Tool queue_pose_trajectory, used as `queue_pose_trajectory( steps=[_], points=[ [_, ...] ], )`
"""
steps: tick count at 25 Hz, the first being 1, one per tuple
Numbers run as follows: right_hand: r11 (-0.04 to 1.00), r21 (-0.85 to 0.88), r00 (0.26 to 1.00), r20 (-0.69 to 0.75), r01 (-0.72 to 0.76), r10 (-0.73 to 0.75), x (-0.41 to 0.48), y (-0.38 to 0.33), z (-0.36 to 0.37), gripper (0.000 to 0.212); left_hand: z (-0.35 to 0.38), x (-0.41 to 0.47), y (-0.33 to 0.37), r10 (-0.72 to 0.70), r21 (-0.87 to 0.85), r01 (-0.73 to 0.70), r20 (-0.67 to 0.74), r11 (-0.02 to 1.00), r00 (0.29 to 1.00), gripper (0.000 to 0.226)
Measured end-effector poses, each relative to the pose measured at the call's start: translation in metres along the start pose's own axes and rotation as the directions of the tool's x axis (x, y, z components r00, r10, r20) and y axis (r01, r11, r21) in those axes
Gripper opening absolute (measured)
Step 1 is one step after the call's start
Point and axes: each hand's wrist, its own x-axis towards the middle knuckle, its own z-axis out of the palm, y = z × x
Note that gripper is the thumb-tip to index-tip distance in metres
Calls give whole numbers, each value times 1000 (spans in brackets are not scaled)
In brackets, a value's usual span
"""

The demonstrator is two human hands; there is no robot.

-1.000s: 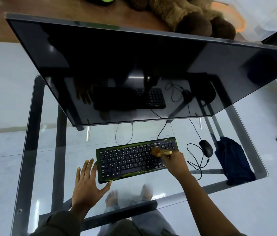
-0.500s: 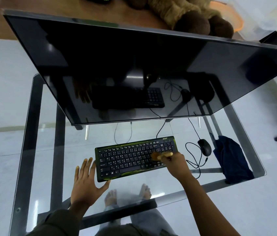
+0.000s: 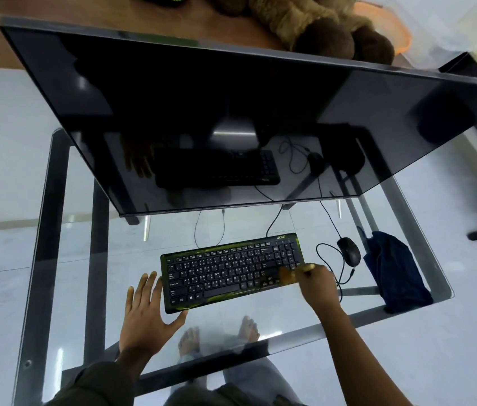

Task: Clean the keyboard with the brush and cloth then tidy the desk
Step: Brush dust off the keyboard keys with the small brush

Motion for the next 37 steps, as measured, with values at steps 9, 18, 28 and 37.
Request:
queue_pose_trajectory(
  steps=[9,18,28,37],
  points=[
    [997,73,999,-11,-35,36,15,11,-19,25,2,-1,-1,-2,0,2,3,1000,1000,101],
    [984,177,999,12,32,-34,17,1,-19,22,2,0,-2,5,7,-5,-7,1000,1000,100],
    [982,160,995,-26,103,-100,36,-9,-21,20,2,0,0,3,-7,-3,-9,1000,1000,99],
    [962,212,983,19,173,-181,35,-23,-6,18,-5,-1,5,-3,-28,2,-23,1000,1000,98]
  ],
)
